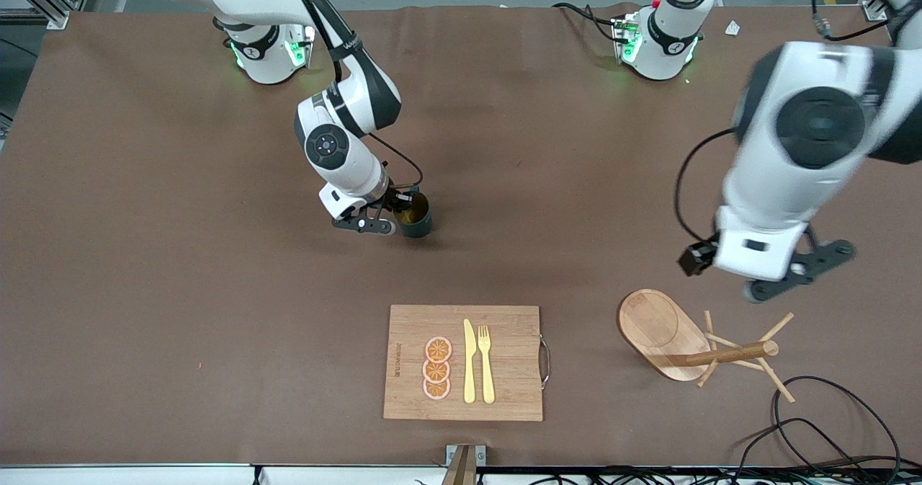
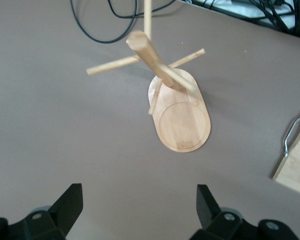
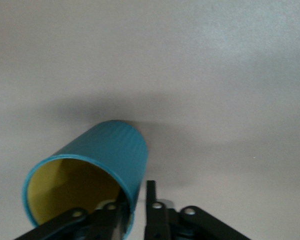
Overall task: Transfer cup from left to right arm and place
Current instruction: 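Carry the teal mug away from the stand with the right gripper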
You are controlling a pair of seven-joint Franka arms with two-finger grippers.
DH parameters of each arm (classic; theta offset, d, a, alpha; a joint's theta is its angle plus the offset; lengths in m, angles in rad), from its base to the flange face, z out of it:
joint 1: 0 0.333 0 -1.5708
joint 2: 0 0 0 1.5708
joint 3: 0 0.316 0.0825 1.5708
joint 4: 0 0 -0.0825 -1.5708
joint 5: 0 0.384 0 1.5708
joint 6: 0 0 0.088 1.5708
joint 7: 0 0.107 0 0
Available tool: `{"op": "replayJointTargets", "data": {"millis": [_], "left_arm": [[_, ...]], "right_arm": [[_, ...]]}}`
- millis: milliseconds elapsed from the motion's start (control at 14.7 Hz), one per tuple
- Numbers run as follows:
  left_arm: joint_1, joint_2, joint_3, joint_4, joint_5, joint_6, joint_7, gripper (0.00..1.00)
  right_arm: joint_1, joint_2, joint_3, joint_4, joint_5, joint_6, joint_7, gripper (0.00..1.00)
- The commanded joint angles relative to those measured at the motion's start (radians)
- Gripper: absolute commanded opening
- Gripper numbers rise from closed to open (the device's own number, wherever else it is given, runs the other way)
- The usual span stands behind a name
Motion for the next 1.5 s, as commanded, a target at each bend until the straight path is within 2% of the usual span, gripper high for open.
{"op": "replayJointTargets", "data": {"millis": [0,136,340,477,613,681,885,1021,1226,1430], "left_arm": [[0.093,-0.046,-0.008,-0.017,-0.093,0.01,0.156,1.0],[0.13,-0.069,-0.005,-0.017,-0.127,0.004,0.206,1.0],[0.178,-0.111,-0.004,-0.02,-0.168,-0.003,0.275,1.0],[0.182,-0.141,0.021,-0.028,-0.211,-0.017,0.354,1.0],[0.132,-0.198,0.131,-0.061,-0.287,-0.059,0.405,1.0],[0.106,-0.224,0.177,-0.093,-0.318,-0.06,0.425,1.0],[0.072,-0.319,0.249,-0.196,-0.366,-0.06,0.546,1.0],[0.008,-0.374,0.304,-0.261,-0.368,-0.06,0.559,1.0],[-0.009,-0.433,0.305,-0.325,-0.366,-0.066,0.557,1.0],[-0.008,-0.476,0.277,-0.379,-0.365,-0.066,0.556,1.0]], "right_arm": [[0.003,-0.009,-0.011,0.021,0.012,-0.002,-0.082,0.0],[-0.032,-0.019,-0.019,0.041,0.01,-0.042,-0.176,0.0],[-0.134,-0.025,-0.022,0.128,0.007,-0.213,-0.358,0.0],[-0.221,-0.035,-0.028,0.182,-0.033,-0.298,-0.498,0.0],[-0.319,-0.033,-0.031,0.22,-0.103,-0.341,-0.66,0.0],[-0.367,-0.029,-0.031,0.234,-0.116,-0.344,-0.743,0.0],[-0.491,-0.022,-0.033,0.266,-0.145,-0.343,-0.996,0.0],[-0.548,0.001,-0.031,0.286,-0.23,-0.338,-1.116,0.0],[-0.597,0.065,-0.031,0.323,-0.31,-0.33,-1.201,0.0],[-0.652,0.123,-0.031,0.339,-0.331,-0.275,-1.3,0.0]]}}
